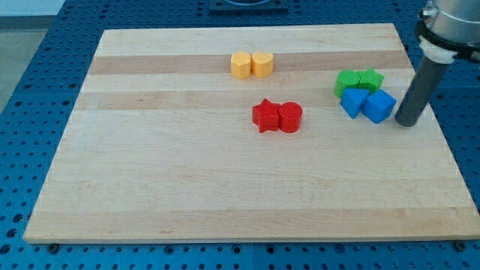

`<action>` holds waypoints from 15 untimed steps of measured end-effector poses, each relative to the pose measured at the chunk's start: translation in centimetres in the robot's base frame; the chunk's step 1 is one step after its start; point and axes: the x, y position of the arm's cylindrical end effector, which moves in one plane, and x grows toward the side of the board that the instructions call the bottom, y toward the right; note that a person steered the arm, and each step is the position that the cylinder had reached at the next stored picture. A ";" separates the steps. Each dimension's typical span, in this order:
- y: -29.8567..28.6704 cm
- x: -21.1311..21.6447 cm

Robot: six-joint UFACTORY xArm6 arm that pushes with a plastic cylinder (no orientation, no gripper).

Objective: Separate the blue blocks from green blocks

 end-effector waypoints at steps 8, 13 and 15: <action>-6.9 -1.9; -15.0 -5.7; -15.9 -5.7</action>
